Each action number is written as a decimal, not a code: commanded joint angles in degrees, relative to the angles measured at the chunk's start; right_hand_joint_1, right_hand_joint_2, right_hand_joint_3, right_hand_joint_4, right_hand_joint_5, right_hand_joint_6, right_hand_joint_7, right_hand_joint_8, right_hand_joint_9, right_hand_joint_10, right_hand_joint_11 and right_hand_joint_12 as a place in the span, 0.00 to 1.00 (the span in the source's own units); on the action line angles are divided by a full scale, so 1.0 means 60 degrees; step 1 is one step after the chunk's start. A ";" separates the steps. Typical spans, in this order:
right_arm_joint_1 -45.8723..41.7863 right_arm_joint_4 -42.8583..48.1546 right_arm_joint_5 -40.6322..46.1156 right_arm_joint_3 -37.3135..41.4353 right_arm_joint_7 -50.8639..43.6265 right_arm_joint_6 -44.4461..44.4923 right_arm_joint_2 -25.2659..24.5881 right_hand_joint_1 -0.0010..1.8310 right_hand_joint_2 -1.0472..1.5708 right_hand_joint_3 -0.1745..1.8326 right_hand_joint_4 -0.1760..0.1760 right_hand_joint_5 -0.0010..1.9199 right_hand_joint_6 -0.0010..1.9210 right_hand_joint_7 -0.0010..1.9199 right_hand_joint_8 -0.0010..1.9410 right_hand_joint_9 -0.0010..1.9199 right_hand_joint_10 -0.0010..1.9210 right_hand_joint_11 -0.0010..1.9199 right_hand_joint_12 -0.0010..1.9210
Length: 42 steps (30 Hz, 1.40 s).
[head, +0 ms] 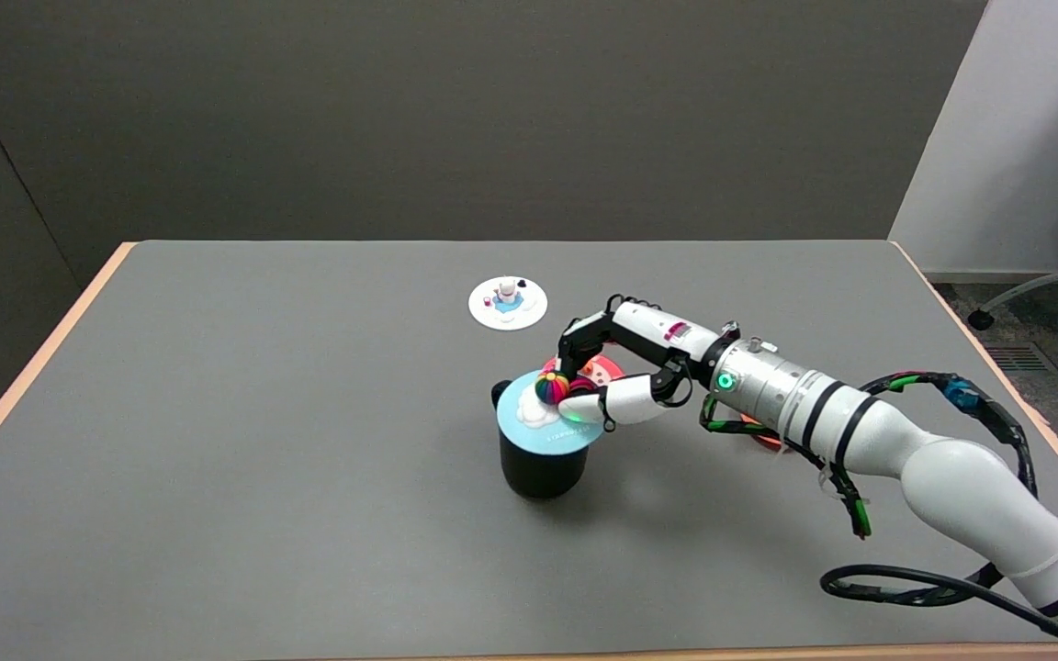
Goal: Place the cup lid with blue sky onto the cup.
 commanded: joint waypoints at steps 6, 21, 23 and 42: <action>0.0010 0.0017 0.0033 0.0063 0.0013 0.0030 0.0049 0.53 0.69 0.45 0.08 0.44 0.14 0.42 0.32 0.25 0.42 0.22 0.27; 0.0037 -0.0036 0.0033 0.0538 -0.0065 0.0163 0.0127 0.53 0.66 0.51 0.10 0.43 0.16 0.45 0.11 0.35 0.14 0.20 0.28; 0.0074 -0.0050 0.0033 0.0703 -0.0067 0.0210 0.0153 0.53 0.66 0.52 0.10 0.43 0.16 0.45 0.11 0.35 0.14 0.20 0.27; 0.0298 0.1407 -0.1791 0.4412 -0.0533 0.1675 -0.0624 0.52 0.66 0.54 0.16 0.42 0.17 0.44 0.11 0.35 0.11 0.21 0.27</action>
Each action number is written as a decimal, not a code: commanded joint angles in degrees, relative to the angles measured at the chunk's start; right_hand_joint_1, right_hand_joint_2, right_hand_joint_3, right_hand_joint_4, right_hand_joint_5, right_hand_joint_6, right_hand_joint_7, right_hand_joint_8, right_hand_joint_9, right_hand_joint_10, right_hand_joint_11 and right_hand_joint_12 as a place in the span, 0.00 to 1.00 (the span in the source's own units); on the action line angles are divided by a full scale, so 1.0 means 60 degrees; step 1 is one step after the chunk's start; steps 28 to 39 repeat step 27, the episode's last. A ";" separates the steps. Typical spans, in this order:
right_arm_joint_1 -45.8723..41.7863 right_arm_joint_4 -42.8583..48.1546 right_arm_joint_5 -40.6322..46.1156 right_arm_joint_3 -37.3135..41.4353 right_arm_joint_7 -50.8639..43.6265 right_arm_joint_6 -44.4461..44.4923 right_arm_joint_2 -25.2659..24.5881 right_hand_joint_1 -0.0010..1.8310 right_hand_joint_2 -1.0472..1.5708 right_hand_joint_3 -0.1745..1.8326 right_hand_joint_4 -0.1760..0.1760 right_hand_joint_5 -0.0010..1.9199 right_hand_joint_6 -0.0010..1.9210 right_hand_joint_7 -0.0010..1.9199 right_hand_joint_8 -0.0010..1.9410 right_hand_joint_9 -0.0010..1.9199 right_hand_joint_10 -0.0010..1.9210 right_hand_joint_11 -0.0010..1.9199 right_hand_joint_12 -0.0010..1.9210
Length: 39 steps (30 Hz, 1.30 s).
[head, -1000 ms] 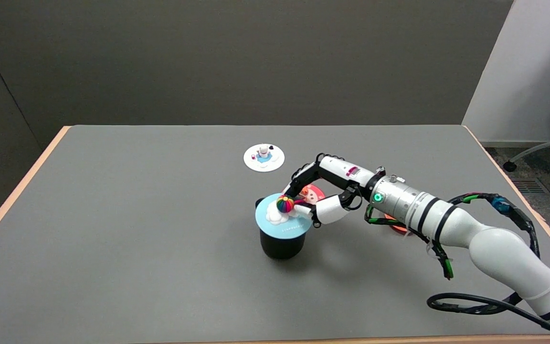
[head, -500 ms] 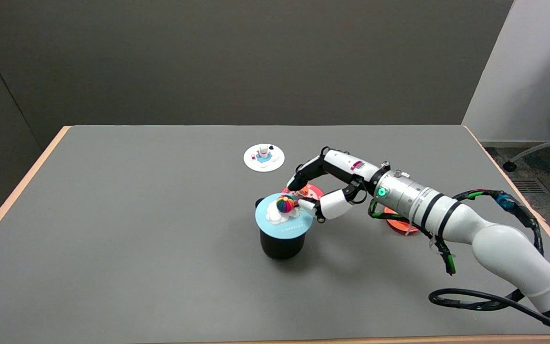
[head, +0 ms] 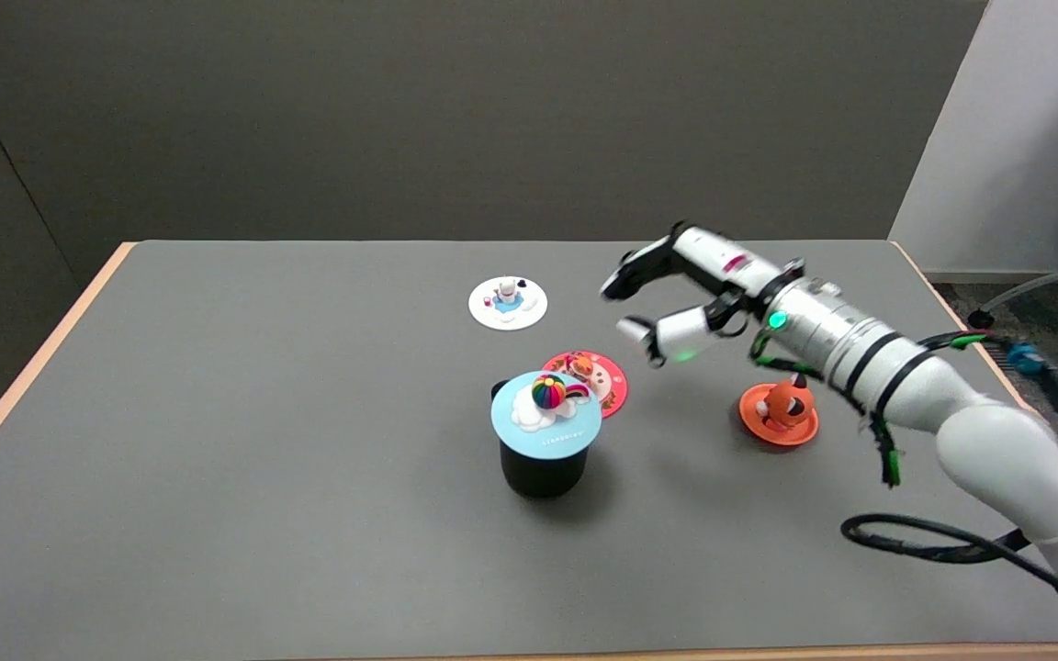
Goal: Place the cup lid with blue sky onto the cup.
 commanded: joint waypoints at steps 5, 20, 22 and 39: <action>0.0248 0.2040 -0.1345 0.3813 -0.0303 0.1909 -0.1182 0.50 0.65 0.56 0.15 0.41 0.15 0.42 0.11 0.34 0.10 0.20 0.27; 0.0237 0.1929 -0.1369 0.3355 -0.0273 0.2345 -0.1426 0.45 0.64 0.61 0.18 0.38 0.13 0.38 0.10 0.32 0.11 0.19 0.29; 0.0223 0.1863 -0.1377 0.3340 -0.0273 0.2368 -0.1558 0.45 0.64 0.61 0.19 0.38 0.13 0.38 0.10 0.32 0.11 0.19 0.29; 0.0170 0.1754 -0.1377 0.3364 -0.0326 0.2368 -0.2048 0.45 0.63 0.61 0.19 0.37 0.13 0.38 0.10 0.32 0.11 0.19 0.29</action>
